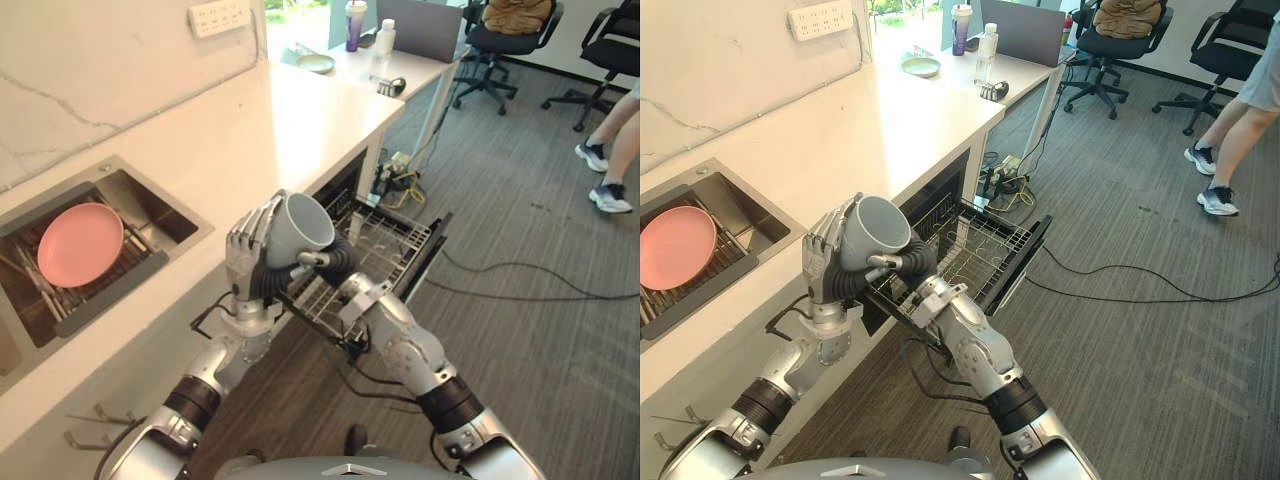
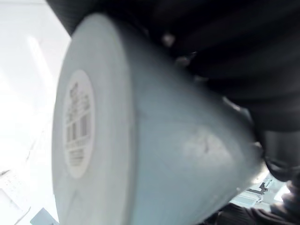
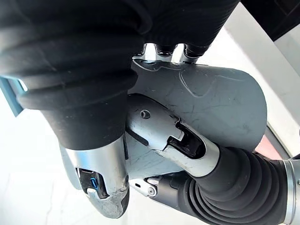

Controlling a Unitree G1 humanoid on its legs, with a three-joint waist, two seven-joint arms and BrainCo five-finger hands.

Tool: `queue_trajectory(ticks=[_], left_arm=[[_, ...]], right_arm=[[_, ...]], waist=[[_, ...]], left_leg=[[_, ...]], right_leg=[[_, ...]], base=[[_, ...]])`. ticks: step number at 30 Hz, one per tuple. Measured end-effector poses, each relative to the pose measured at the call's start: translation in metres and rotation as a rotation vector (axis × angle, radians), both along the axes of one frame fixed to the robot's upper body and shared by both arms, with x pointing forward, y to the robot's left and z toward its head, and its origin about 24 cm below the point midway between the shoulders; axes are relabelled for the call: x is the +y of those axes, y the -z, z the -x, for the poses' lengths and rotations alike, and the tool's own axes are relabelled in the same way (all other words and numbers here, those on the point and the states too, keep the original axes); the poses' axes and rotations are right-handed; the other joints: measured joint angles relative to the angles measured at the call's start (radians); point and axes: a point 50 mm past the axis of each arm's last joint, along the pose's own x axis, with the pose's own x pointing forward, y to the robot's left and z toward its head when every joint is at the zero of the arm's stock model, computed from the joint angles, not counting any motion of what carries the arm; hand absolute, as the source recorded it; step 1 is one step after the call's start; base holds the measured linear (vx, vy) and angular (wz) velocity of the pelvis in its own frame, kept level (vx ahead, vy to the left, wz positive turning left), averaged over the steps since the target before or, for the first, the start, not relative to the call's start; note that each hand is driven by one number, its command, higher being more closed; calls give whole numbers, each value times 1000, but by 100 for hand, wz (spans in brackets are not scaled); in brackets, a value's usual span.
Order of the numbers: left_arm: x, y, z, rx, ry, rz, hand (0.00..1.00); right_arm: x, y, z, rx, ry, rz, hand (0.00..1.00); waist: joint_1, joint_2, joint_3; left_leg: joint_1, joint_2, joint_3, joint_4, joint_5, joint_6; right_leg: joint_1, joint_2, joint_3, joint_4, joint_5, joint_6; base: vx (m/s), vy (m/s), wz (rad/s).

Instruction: Walk over to the sink, pick up the cup, carry it to the dishwasher, place the cup inside the dishwasher, then close the dishwasher door

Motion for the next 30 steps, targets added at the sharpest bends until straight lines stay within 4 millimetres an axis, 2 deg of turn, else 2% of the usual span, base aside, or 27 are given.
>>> queue_trajectory(ticks=[4,5,17,24,25,30], left_arm=[[-1,-2,-2,-1,-2,7,100],[-1,-3,-3,-2,-3,11,100],[-1,-8,-6,-9,-21,29,100],[0,-9,-6,-11,-28,41,100],[1,-9,-6,-12,-30,42,0],[-1,-9,-4,-20,-14,50,0]], right_arm=[[3,-4,-3,-21,23,36,0],[4,-6,-4,-24,27,40,100],[10,-9,-2,-37,90,-3,100],[16,-8,-3,-14,76,-69,100],[18,-8,-4,-11,73,-76,100],[20,-19,-8,-61,87,-114,100]], waist=[[3,0,0],[2,0,0],[29,2,-1],[46,21,-3],[46,22,-3],[49,28,-1]], left_leg=[[-1,0,-4,7,0,0],[-7,0,-12,14,-1,0],[-16,1,-24,18,3,-3],[-18,3,-32,18,5,-6],[-20,3,-36,18,6,-7],[-23,5,-43,18,8,-9]], right_leg=[[1,0,-3,0,0,0],[1,0,-6,0,0,-1],[2,2,-13,-1,6,-7],[2,5,-18,-1,7,-8],[2,5,-20,-1,7,-9],[2,12,-26,-1,7,-10]], base=[[0,5,1],[-5,21,9],[-7,9,2],[-1,3,1],[-7,22,5],[-6,15,3]])
